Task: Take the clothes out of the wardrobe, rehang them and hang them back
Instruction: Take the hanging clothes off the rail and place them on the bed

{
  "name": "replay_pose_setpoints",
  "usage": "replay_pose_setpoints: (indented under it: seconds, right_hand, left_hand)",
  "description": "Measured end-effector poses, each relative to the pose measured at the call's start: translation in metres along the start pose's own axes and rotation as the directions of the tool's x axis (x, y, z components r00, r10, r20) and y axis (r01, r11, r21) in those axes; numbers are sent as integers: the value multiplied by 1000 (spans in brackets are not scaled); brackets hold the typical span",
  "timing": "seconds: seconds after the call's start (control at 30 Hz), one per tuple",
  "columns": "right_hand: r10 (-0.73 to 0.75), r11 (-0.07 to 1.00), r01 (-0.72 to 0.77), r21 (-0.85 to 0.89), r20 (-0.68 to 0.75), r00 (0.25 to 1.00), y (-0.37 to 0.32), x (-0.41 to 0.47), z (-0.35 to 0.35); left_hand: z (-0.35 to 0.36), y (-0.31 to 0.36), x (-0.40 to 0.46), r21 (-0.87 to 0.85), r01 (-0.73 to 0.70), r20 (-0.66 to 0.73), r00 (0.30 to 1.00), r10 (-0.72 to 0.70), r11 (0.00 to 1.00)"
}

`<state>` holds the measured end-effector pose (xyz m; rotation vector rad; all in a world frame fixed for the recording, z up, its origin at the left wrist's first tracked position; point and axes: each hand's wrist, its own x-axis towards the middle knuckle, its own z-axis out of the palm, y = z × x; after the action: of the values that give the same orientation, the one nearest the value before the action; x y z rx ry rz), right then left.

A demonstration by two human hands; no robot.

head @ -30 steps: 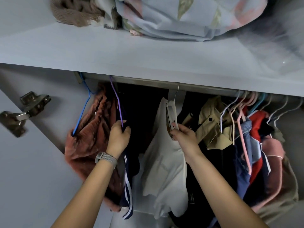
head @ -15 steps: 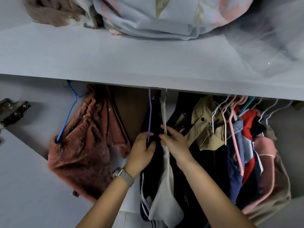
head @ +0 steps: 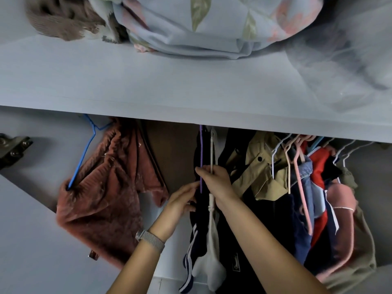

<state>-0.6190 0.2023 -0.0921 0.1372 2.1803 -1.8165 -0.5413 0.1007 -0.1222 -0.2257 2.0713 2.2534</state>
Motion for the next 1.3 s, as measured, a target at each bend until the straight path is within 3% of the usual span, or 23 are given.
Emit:
replay_pose_setpoints:
  seconds: [0.17,0.3,0.4,0.7,0.77,0.87,1.13,1.3]
  right_hand:
    - [24,983,-30,181,34,999,-12,-1,-4]
    - [80,983,-99,154,127,989,-17,-11,-12]
    - [70,988,-91,128,157,985,-23,-15,-20]
    - [-146,982,170,-85,235,961,-22,-23,-54]
    - [-217,943,273,-189,272,938,-24,-27,-66]
    - [-222,921,302,-247,305,926,-24,-34,-82]
    - [-211,906,262,-333,181,961,-20,-58,-103]
    - [-337,804,340,-487,97,936,-11,-73,-100]
  left_hand:
    - [-8,3,-4,-42,-31,-240,970,20,999]
    - [-6,13,-1,-68,-66,-333,942,40,996]
    - [3,22,5,-47,-79,-295,953,61,996]
    - [35,49,33,-74,-130,-160,980,117,989]
    - [40,53,39,-149,-121,-164,982,96,981]
    - [52,59,38,-286,-99,-115,991,68,953]
    - [74,54,13,-525,-97,-91,994,58,846]
    - [64,60,-14,-598,10,0,1000,-12,801]
